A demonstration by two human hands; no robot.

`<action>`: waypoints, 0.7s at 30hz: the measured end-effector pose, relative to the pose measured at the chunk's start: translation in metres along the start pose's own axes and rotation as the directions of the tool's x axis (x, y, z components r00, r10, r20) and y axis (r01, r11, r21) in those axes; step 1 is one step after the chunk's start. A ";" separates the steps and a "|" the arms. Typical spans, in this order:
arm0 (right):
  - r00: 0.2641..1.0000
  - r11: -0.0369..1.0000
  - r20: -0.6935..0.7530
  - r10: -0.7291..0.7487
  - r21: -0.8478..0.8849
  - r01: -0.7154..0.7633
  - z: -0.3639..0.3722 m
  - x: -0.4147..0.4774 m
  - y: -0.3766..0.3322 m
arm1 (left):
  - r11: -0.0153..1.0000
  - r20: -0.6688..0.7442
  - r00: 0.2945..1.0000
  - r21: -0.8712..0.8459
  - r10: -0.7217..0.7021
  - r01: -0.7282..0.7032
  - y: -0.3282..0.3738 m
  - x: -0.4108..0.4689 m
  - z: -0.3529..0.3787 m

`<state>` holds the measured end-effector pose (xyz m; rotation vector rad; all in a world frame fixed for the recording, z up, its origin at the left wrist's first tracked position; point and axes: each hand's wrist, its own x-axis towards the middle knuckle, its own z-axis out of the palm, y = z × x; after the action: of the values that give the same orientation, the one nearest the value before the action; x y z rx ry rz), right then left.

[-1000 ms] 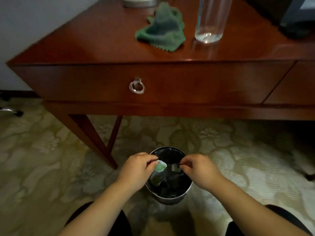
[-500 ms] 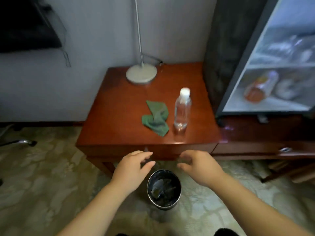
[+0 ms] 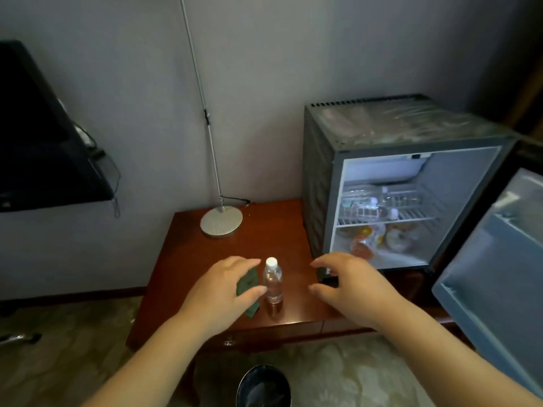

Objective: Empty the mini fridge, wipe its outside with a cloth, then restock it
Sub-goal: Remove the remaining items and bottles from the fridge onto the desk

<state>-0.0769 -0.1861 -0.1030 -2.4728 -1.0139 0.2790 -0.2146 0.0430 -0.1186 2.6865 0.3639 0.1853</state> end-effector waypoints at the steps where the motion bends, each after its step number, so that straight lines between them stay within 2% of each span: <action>1: 1.000 1.000 -0.012 0.009 -0.008 -0.009 -0.007 -0.004 0.006 | 1.000 0.006 1.000 0.007 0.022 -0.022 0.008 0.005 0.003; 5: 0.990 0.994 -0.102 0.101 -0.040 -0.106 -0.045 -0.024 0.041 | 0.995 -0.013 0.995 0.007 0.095 -0.095 0.052 0.037 0.014; 12: 0.923 0.939 -0.262 0.282 -0.122 -0.321 -0.116 -0.082 0.119 | 0.935 0.006 0.938 -0.076 0.348 -0.346 0.158 0.101 0.053; 17: 0.810 0.887 -0.450 0.377 -0.077 -0.456 -0.147 -0.111 0.153 | 0.831 0.092 0.827 -0.107 0.555 -0.546 0.220 0.154 0.075; 21: 0.673 0.804 -0.559 0.484 -0.021 -0.595 -0.159 -0.129 0.175 | 0.730 0.096 0.724 -0.137 0.683 -0.670 0.269 0.203 0.095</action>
<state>-0.0059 -0.4396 -0.0447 -2.7465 -0.0467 -0.3510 0.0580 -0.1730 -0.0750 2.5899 -0.6862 0.2124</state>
